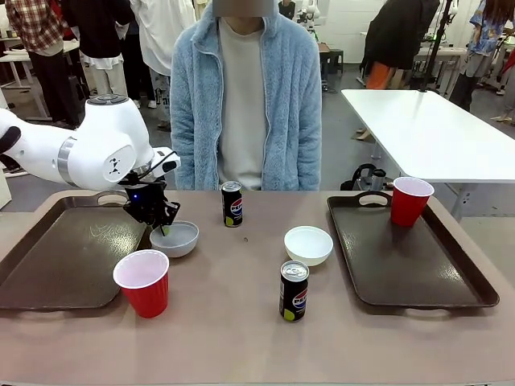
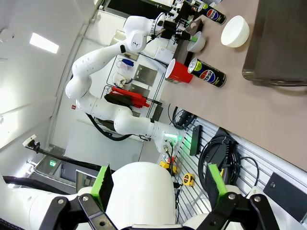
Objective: Prepare tableware on both trays.
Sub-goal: Pick up a Picnic Bowl from the table and place it on a Handle tray.
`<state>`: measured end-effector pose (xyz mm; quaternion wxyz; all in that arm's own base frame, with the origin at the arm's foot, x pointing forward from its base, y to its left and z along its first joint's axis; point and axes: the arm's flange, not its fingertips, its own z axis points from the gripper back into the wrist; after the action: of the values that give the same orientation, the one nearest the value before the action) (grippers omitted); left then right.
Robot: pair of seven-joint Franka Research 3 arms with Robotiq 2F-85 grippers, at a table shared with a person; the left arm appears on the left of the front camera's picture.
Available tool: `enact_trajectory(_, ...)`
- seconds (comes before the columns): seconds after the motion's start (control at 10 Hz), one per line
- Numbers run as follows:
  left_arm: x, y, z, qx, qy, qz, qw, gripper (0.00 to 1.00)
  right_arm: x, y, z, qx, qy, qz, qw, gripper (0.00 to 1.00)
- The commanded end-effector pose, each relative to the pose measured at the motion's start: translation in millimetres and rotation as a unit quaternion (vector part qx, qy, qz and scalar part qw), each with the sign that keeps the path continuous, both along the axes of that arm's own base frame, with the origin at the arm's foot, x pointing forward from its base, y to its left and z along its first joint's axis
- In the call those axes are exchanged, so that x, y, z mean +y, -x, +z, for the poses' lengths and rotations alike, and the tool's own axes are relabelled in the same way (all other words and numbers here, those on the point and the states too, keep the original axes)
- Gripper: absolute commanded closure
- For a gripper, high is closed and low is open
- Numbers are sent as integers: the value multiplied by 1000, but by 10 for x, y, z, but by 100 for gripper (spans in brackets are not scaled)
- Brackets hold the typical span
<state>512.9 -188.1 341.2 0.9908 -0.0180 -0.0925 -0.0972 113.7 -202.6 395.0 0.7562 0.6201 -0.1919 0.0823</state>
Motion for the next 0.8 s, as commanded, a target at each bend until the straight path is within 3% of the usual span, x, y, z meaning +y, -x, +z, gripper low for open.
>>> enact_trajectory(0.0, -46, 210, 140, -9, -41, 12, 999, 100, -19, 79, -6, -9, 0, -4, 1000, 0)
enact_trajectory(0.2, 10, 560, 368, -3, -41, 13, 999, 100, -19, 79, -6, -9, 0, -4, 1000, 0)
enact_trajectory(0.4, 257, 1006, 769, 8, 1, 18, 1000, 100, -19, 79, -6, -9, 0, -4, 1000, 0)
enact_trajectory(0.7, 886, 1490, 1066, -23, 49, 43, 998, 100, -19, 79, -6, -9, 0, -4, 1000, 0)
